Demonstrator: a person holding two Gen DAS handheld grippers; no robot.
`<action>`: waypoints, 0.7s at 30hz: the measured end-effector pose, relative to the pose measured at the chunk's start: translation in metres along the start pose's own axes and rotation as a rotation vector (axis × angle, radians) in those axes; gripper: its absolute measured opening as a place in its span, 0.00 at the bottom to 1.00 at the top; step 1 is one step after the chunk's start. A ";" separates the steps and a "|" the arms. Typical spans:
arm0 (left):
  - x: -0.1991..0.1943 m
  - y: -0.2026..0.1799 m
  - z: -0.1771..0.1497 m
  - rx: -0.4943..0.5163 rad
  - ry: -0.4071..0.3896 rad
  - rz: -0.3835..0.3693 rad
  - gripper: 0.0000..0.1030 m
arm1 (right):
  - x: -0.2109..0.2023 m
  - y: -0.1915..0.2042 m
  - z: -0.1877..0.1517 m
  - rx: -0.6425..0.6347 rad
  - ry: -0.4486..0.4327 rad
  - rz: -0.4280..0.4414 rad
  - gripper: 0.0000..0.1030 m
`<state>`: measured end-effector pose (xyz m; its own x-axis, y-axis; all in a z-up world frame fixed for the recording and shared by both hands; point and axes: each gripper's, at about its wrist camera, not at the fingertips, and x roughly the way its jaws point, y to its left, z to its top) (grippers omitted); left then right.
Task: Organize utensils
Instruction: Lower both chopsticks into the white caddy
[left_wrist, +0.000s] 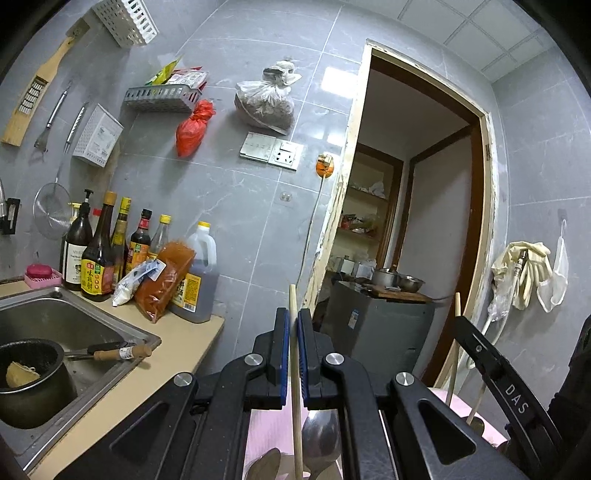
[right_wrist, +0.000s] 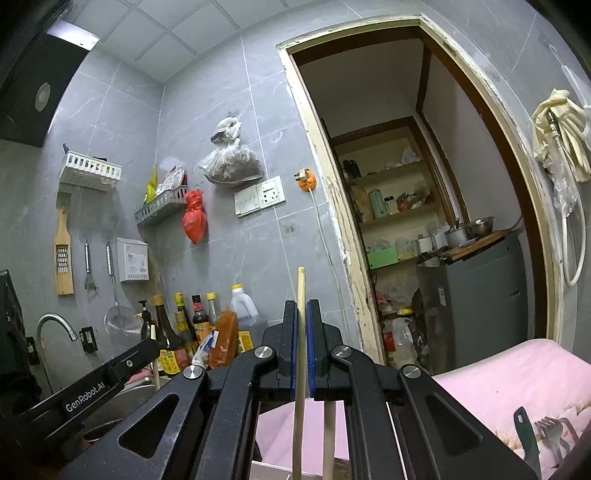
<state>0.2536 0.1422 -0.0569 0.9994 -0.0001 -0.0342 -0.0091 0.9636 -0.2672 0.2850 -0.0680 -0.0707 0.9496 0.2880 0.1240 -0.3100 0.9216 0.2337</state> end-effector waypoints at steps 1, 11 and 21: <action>0.000 0.000 -0.001 0.000 0.002 0.000 0.05 | 0.000 0.001 0.000 -0.004 -0.002 0.000 0.04; -0.001 -0.004 -0.007 0.019 0.037 -0.004 0.05 | -0.006 0.005 0.004 -0.037 -0.014 0.015 0.04; 0.000 -0.003 -0.010 0.016 0.060 -0.004 0.05 | -0.012 0.002 0.003 -0.040 -0.027 0.009 0.04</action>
<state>0.2532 0.1366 -0.0656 0.9957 -0.0195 -0.0908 -0.0041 0.9676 -0.2523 0.2723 -0.0702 -0.0684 0.9450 0.2897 0.1518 -0.3159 0.9288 0.1937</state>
